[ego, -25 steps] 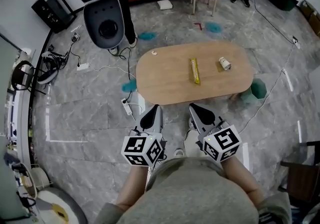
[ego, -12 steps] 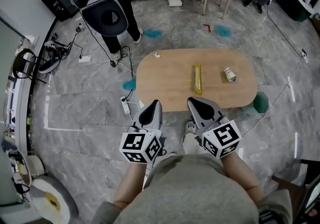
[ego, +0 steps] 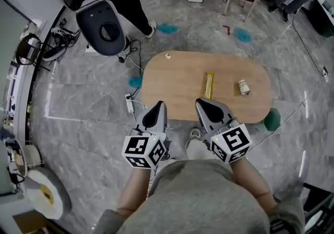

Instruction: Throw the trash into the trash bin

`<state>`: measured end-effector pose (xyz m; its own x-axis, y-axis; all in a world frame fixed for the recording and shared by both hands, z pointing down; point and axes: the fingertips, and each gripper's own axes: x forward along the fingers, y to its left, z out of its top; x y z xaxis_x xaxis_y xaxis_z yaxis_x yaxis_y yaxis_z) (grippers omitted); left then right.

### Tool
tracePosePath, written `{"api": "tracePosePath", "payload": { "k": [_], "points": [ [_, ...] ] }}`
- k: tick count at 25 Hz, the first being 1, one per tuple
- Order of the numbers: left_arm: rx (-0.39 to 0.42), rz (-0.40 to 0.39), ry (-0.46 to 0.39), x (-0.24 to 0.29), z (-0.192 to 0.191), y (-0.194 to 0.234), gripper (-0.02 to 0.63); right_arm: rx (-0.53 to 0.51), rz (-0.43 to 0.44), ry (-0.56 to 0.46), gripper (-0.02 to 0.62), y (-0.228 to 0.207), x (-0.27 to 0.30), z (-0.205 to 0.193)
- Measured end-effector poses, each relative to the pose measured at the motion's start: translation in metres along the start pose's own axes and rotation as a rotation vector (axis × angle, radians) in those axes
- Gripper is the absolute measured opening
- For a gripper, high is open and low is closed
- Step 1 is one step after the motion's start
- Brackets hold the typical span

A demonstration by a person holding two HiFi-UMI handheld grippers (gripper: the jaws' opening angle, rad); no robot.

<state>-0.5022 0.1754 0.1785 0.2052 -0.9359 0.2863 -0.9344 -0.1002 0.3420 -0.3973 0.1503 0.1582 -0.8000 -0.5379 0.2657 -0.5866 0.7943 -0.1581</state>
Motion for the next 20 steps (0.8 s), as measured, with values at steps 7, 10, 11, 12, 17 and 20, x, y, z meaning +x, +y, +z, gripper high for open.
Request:
{"api": "tracePosePath", "payload": {
  "k": [7, 10, 11, 12, 17, 20],
  "points": [
    [-0.023, 0.076, -0.013, 0.025, -0.003, 0.003, 0.0, 0.001, 0.059, 0.025, 0.008, -0.031, 0.012, -0.007],
    [-0.027, 0.106, -0.008, 0.035, -0.006, 0.001, 0.0, 0.004, 0.085, 0.034, 0.008, -0.043, 0.014, -0.01],
    [-0.028, 0.115, -0.006, 0.038, -0.008, 0.0, 0.0, 0.003, 0.096, 0.037, 0.008, -0.046, 0.015, -0.011],
    [-0.029, 0.123, -0.005, 0.04, -0.008, 0.0, 0.0, 0.002, 0.108, 0.04, 0.008, -0.047, 0.017, -0.011],
    [-0.039, 0.155, -0.008, 0.049, -0.01, 0.003, 0.0, 0.003, 0.14, 0.057, 0.008, -0.053, 0.027, -0.017],
    [-0.048, 0.175, -0.003, 0.055, -0.013, 0.005, 0.0, 0.009, 0.153, 0.067, 0.008, -0.059, 0.029, -0.02]
  ]
}}
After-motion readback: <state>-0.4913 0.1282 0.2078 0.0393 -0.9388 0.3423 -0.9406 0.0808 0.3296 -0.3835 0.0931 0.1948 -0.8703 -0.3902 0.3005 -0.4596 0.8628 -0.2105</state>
